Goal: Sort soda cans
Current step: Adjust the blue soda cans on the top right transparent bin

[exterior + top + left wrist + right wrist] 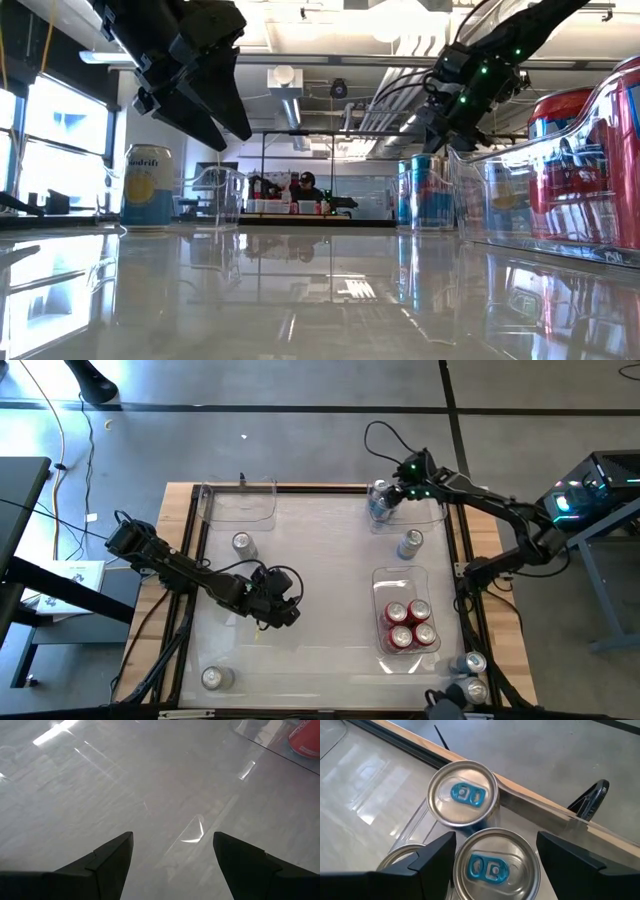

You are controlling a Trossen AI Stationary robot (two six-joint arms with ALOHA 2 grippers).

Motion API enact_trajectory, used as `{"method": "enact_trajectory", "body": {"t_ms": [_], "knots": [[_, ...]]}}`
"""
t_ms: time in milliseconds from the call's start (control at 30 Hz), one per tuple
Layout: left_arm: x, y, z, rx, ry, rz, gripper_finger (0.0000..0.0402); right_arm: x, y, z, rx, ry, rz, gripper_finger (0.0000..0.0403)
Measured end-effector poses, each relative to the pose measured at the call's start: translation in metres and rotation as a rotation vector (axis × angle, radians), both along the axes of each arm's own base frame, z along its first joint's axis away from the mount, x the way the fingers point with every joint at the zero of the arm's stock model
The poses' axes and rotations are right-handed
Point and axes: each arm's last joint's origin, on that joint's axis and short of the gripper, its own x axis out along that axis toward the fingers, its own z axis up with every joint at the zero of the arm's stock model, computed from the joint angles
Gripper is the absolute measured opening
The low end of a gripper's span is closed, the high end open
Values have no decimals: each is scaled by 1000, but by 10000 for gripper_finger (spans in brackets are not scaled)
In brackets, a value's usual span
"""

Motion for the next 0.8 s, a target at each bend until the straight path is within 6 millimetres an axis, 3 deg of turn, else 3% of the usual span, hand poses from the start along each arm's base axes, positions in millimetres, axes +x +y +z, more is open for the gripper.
{"method": "enact_trajectory", "body": {"t_ms": [400,800], "knots": [[0,0,0,0,-1,0,268,-5,5,2,19,20,8,273],[0,0,0,0,-1,0,268,0,-3,-10,40,53,21,260]]}}
